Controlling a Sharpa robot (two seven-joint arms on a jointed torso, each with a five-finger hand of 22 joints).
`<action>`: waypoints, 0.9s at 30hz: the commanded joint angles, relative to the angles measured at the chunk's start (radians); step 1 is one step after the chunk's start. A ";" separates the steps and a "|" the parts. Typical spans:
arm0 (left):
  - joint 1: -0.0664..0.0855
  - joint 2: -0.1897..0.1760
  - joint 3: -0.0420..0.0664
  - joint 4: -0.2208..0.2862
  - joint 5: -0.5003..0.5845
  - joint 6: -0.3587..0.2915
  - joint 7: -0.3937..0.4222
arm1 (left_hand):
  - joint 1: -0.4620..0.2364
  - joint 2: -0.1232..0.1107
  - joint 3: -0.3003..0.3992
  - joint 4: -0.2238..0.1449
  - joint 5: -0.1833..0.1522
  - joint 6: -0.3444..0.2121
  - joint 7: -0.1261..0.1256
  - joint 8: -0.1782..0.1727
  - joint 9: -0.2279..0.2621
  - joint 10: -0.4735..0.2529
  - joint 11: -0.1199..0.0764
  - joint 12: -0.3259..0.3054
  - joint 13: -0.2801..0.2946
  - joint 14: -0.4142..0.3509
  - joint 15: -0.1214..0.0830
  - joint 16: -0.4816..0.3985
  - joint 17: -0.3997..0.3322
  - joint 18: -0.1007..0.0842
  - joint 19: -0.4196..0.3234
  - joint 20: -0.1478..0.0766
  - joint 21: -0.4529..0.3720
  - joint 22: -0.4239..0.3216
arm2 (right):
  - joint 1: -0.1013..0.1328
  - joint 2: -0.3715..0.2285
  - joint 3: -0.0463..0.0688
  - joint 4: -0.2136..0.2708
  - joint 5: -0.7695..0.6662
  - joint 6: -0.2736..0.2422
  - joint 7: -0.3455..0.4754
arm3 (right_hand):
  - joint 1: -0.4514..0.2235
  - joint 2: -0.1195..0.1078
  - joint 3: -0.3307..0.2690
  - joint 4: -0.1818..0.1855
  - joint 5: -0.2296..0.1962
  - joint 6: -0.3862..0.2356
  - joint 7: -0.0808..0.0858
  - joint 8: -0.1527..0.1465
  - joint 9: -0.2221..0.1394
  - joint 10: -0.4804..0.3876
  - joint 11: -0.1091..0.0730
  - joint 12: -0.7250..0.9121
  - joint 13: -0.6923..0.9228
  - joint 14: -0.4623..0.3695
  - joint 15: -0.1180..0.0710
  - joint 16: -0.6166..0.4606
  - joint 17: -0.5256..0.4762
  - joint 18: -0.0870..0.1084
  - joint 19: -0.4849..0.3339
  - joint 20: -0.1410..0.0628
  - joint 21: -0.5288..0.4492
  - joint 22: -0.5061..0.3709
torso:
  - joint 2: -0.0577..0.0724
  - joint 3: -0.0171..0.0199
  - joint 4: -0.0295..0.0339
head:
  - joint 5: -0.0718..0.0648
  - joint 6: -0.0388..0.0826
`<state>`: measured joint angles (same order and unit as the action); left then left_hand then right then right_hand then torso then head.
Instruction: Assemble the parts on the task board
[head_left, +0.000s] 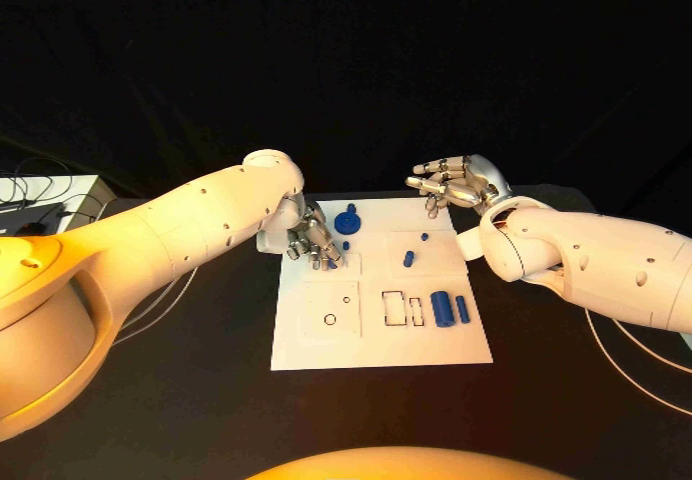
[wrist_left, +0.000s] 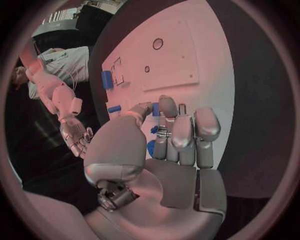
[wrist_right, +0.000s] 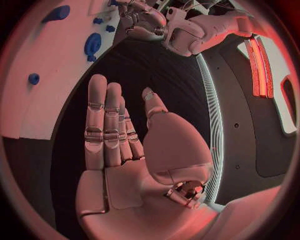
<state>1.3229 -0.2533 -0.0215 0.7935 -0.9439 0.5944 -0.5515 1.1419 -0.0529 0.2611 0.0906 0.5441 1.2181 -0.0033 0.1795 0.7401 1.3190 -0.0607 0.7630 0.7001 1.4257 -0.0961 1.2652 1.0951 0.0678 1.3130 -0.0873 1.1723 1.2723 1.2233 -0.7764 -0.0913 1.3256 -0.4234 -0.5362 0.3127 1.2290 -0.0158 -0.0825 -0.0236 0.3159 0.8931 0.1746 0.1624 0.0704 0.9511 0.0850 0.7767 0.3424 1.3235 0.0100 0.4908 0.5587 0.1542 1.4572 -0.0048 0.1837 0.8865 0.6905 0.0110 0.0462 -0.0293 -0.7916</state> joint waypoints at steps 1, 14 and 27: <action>-0.001 0.000 -0.001 -0.004 -0.017 0.008 0.001 | 0.009 -0.003 0.179 -0.183 0.003 0.005 0.002 -0.001 0.000 0.002 -0.005 0.006 -0.001 0.003 0.005 0.004 0.001 -0.001 0.001 -0.001 0.005 0.001 | 0.000 0.000 0.000 0.001 -0.007 0.008 0.010 | -0.005 0.000 0.004 -0.001 0.005 -0.002 0.004 0.002 0.000 0.000 -0.005 0.002 0.000 -0.005 -0.003 0.006 -0.001 0.012 -0.005 -0.004 0.005 -0.001 | 0.000 -0.0002 -0.0002 | 0.000 0.000; -0.003 0.004 -0.002 -0.011 -0.017 0.008 0.000 | 0.009 -0.003 0.179 -0.183 0.003 0.005 0.002 -0.001 0.000 0.002 -0.005 0.006 -0.001 0.003 0.005 0.004 0.001 -0.001 0.001 -0.001 0.005 0.001 | 0.000 0.000 0.000 0.001 -0.007 0.008 0.010 | -0.005 0.000 0.004 -0.001 0.005 -0.002 0.004 0.002 0.000 0.000 -0.005 0.002 0.000 -0.005 -0.003 0.006 -0.001 0.012 -0.005 -0.004 0.005 -0.001 | 0.001 0.0011 -0.0005 | 0.000 -0.002; -0.013 0.014 -0.004 -0.019 -0.013 -0.010 0.000 | 0.008 -0.002 0.180 -0.183 0.003 0.004 0.002 -0.002 0.000 0.002 -0.005 0.006 -0.002 0.003 0.004 0.004 0.001 -0.001 0.001 -0.002 0.004 -0.001 | 0.000 0.001 0.000 0.002 -0.007 0.008 0.010 | -0.005 0.000 0.004 -0.001 0.005 -0.002 0.004 0.002 0.000 0.000 -0.005 0.002 0.000 -0.005 -0.003 0.006 -0.001 0.012 -0.005 -0.004 0.005 -0.001 | 0.001 0.0017 -0.0016 | -0.003 -0.001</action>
<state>1.3133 -0.2424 -0.0238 0.7753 -0.9509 0.5852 -0.5514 1.1401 -0.0546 0.2611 0.0906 0.5429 1.2190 -0.0016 0.1739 0.7420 1.3190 -0.0599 0.7630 0.7003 1.4257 -0.0962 1.2652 1.0948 0.0678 1.3130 -0.0873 1.1722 1.2720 1.2233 -0.7759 -0.0913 1.3263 -0.4235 -0.5362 0.3128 1.2290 -0.0159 -0.0825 -0.0236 0.3158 0.8924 0.1720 0.1624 0.0704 0.9523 0.0862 0.7767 0.3424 1.3235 0.0100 0.4908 0.5586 0.1465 1.4572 -0.0048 0.1837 0.8866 0.6916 0.0122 0.0448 -0.0320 -0.7921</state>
